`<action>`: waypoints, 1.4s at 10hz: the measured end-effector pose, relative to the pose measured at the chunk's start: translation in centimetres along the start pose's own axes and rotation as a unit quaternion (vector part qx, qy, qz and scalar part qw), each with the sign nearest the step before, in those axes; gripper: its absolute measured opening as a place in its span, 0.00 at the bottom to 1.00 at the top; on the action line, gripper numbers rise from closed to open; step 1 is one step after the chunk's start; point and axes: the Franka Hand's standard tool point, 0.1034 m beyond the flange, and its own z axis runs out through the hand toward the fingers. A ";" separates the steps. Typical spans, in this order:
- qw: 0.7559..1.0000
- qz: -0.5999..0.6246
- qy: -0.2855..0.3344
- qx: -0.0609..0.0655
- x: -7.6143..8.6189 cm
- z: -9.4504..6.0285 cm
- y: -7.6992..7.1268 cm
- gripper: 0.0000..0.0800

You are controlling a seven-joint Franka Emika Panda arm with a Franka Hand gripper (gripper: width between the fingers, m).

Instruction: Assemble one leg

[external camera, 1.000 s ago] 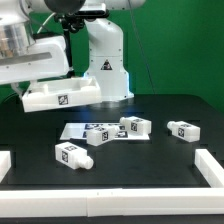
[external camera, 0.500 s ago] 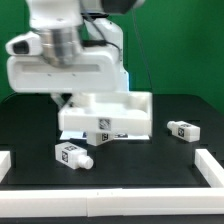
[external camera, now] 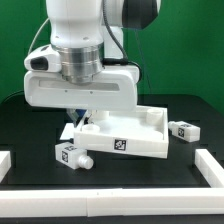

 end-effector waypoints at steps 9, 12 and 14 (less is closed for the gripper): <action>0.998 -0.044 0.047 -0.003 6.8 1.3 -5.7 0.07; 0.998 -0.045 0.045 -0.004 6.7 1.6 -5.7 0.07; 0.997 -0.051 0.052 -0.005 7.3 2.5 -6.6 0.07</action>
Offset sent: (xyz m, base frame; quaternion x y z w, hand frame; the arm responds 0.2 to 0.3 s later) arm 0.0704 0.0308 -0.0090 0.0372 0.0472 -0.0200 0.9980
